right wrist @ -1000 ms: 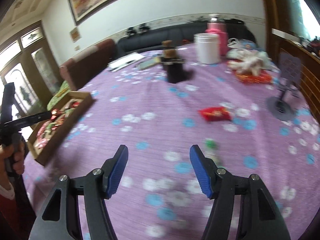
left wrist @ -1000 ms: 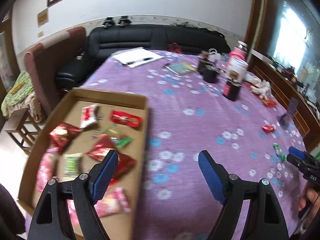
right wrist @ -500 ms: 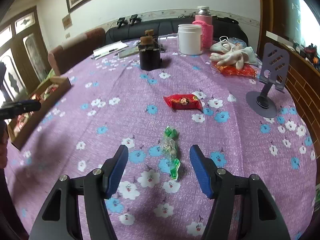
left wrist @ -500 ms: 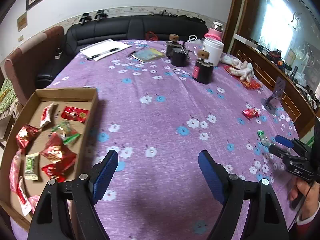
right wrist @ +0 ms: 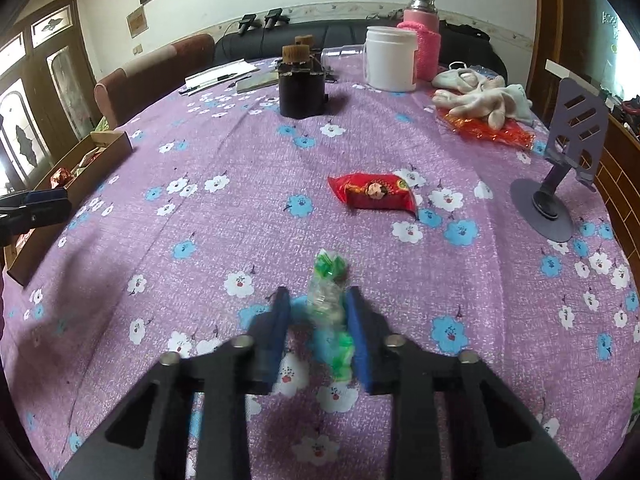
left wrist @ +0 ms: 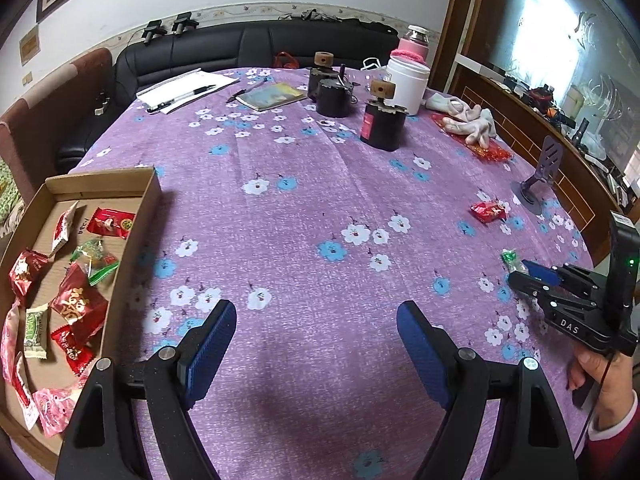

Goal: Organize snacks
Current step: 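Move both tools back to the remaining snacks on the table, then grasp the red packet with the left tool while the right tool grasps the green-wrapped candy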

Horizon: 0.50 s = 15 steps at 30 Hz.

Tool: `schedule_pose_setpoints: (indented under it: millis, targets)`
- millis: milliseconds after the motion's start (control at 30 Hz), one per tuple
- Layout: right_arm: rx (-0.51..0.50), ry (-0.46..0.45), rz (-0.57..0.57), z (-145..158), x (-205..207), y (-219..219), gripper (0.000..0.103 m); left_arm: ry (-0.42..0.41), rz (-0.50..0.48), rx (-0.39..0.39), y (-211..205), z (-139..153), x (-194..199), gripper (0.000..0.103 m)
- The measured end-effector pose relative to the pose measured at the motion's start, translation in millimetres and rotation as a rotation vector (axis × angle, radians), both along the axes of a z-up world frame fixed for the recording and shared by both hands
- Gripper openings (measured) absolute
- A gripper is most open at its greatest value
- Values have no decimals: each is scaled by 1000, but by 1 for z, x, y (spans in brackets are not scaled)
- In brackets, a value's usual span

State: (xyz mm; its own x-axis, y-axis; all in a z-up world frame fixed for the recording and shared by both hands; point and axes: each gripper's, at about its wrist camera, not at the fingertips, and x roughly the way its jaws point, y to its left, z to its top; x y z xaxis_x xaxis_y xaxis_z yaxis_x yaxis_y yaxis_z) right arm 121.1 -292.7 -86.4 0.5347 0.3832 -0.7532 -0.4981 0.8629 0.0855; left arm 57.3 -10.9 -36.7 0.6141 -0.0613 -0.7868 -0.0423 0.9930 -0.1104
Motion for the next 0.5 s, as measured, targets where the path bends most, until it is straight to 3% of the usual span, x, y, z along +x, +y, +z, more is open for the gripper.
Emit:
schedule_pose_setpoints:
  millis: [233,500]
  targets:
    - [27,-1,-8,3,-1,-5,19,4,-29,-6,-13,0,7,85]
    - [83,-27,-45,18,-16,-32,19,-18,-120,27,-60,4,31,85]
